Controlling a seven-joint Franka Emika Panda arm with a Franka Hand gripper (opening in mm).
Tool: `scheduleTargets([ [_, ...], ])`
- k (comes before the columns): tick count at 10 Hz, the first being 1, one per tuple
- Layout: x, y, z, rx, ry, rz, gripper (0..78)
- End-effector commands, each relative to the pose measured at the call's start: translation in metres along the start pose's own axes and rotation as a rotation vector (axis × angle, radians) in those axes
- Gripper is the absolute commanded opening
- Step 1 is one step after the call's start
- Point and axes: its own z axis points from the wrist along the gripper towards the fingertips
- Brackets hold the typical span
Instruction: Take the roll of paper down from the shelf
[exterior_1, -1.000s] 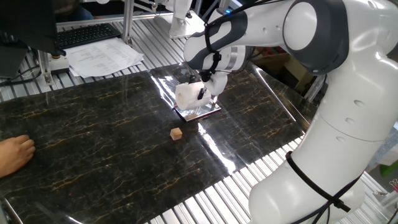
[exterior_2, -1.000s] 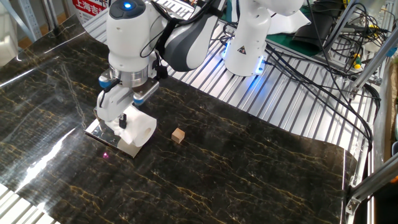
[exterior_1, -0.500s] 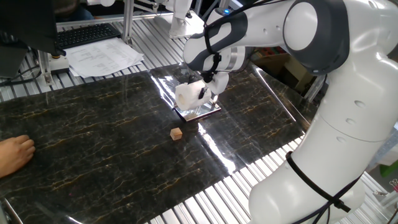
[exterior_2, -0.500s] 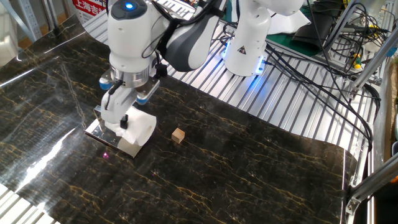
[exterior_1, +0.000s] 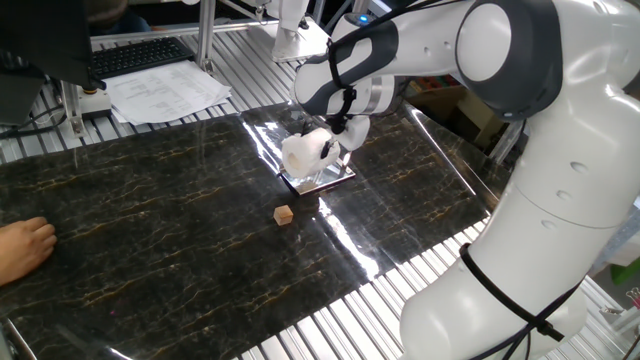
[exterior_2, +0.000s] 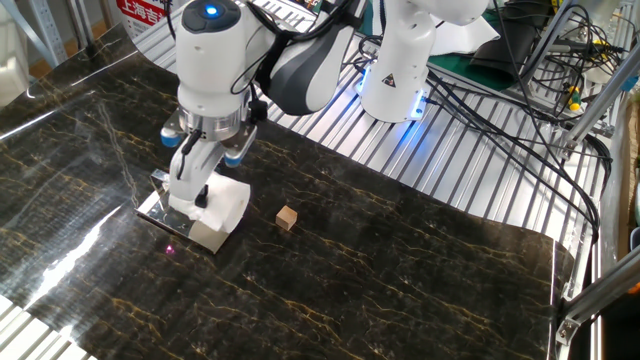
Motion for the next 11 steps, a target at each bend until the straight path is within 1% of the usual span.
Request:
scheduleTargets([
  [1,0.006,0.001,-0.004,-0.008,0.011,-0.043,1.2],
  [4,0.029,-0.001,-0.010,-0.006,0.007,-0.031,1.2],
  [5,0.031,-0.002,-0.011,-0.007,0.007,-0.027,1.2],
  [6,0.039,-0.002,-0.007,-0.031,-0.009,-0.007,1.2],
  [7,0.041,-0.002,-0.005,-0.036,-0.015,-0.003,1.2],
  [8,0.049,-0.003,0.009,-0.048,-0.032,0.003,1.2],
  [9,0.053,-0.005,0.012,-0.052,-0.027,0.006,1.2],
  [10,0.055,-0.005,0.012,-0.053,-0.023,0.009,1.2],
  [11,0.061,-0.006,0.010,-0.054,-0.017,0.021,1.2],
])
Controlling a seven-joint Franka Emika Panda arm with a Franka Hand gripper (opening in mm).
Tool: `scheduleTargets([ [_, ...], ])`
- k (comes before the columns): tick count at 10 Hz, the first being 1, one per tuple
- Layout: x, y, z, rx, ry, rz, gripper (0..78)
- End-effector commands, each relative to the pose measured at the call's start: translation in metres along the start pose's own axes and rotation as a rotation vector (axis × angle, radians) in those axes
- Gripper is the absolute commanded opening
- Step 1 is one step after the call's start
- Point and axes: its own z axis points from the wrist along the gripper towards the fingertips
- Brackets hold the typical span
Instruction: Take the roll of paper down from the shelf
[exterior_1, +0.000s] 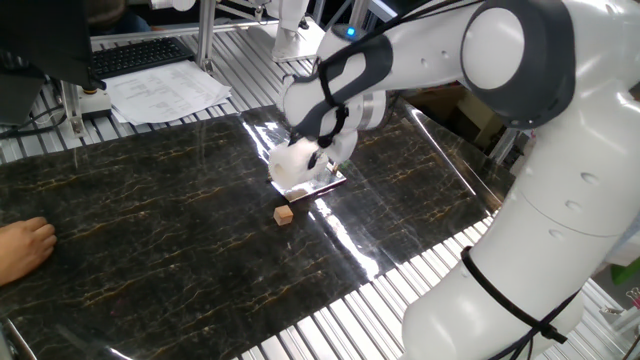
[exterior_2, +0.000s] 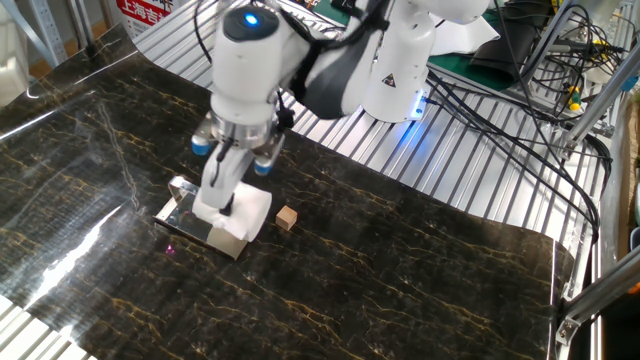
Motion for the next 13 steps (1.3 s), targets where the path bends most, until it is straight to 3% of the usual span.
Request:
scheduleTargets([
  [1,0.015,-0.003,0.001,-0.017,0.003,0.026,1.2],
  [2,0.026,-0.004,-0.001,-0.019,0.013,0.036,1.2],
  [5,0.052,-0.002,0.003,-0.018,0.008,0.058,1.2],
  [8,0.063,0.001,-0.007,-0.014,0.022,-0.005,1.2],
  [11,0.071,0.004,-0.016,-0.007,0.030,-0.009,1.2],
  [13,0.078,0.001,-0.024,-0.003,0.033,-0.128,1.2],
])
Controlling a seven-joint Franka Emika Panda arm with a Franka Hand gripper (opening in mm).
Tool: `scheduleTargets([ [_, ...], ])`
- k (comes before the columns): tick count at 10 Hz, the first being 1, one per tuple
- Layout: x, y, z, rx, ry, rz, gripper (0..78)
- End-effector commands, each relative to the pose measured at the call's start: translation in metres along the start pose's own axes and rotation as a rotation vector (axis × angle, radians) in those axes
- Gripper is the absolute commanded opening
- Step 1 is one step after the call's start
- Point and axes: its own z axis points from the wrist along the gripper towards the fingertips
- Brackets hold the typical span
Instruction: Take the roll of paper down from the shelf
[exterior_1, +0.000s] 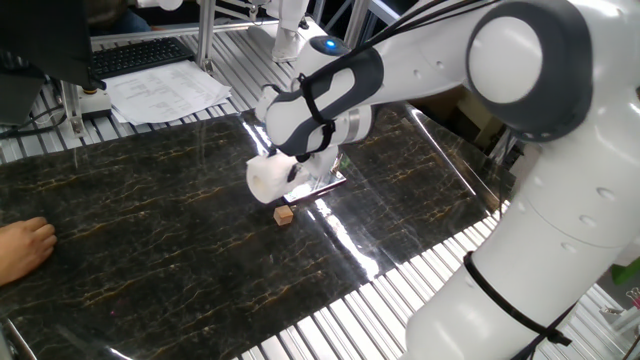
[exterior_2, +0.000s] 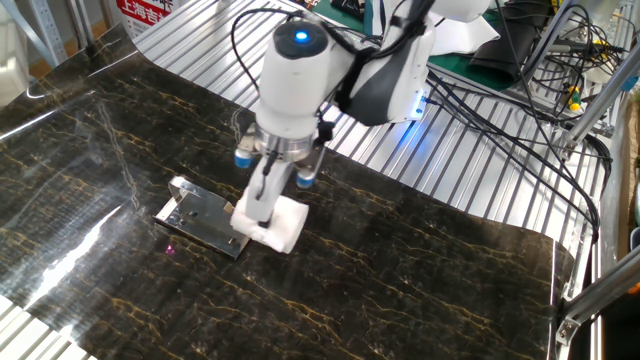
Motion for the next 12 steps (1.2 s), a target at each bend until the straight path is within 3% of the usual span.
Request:
scheduleTargets([
  [1,0.010,-0.001,-0.012,0.005,-0.002,-0.191,1.2],
  [2,0.010,-0.001,-0.013,-0.004,-0.018,-0.441,1.2],
  [3,0.010,0.000,-0.013,-0.004,-0.015,-0.579,1.2],
  [4,0.010,0.000,-0.013,-0.001,-0.009,-0.652,1.2],
  [5,0.011,0.001,-0.013,0.017,-0.001,-0.775,1.2],
  [8,0.011,0.006,-0.013,0.065,0.021,-0.932,1.2],
  [12,0.014,0.011,-0.017,0.067,0.031,-0.999,1.2],
])
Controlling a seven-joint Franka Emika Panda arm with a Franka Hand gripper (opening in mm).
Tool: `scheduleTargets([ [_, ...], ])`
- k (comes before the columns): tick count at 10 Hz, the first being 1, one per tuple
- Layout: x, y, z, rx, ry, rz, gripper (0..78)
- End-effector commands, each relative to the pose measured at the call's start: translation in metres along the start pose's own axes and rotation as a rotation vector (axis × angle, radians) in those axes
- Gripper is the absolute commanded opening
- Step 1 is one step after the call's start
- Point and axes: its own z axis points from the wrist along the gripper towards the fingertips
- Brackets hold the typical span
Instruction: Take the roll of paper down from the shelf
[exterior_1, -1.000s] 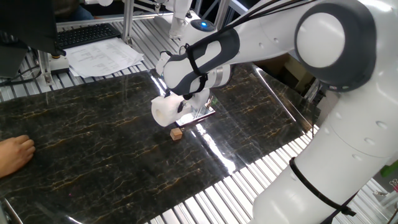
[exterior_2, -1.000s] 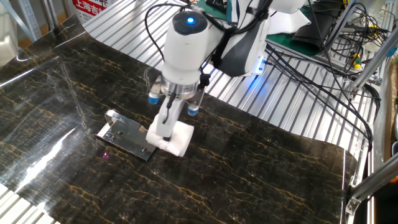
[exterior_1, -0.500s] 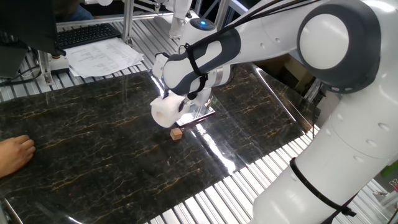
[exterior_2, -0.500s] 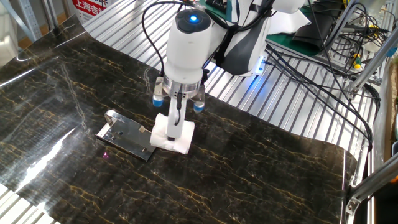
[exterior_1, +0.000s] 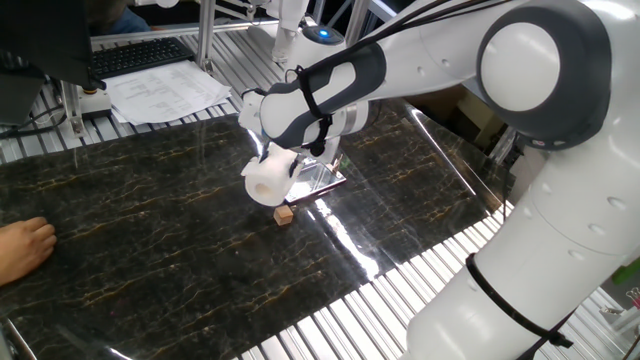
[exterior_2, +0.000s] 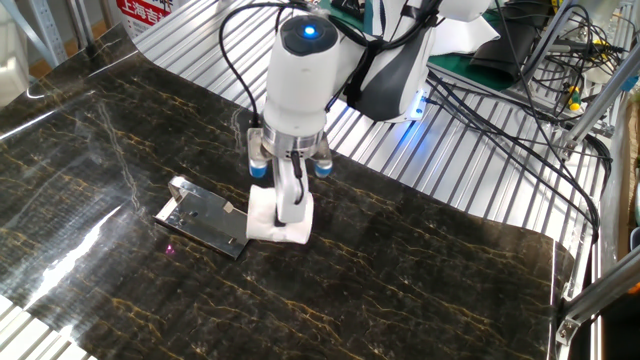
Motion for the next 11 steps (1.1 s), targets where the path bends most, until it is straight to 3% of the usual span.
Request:
scheduleTargets([
  [1,0.0015,0.0113,-0.0080,0.045,0.020,-0.561,1.2],
  [11,0.0014,0.0114,-0.0080,0.040,0.042,-0.596,1.2],
])
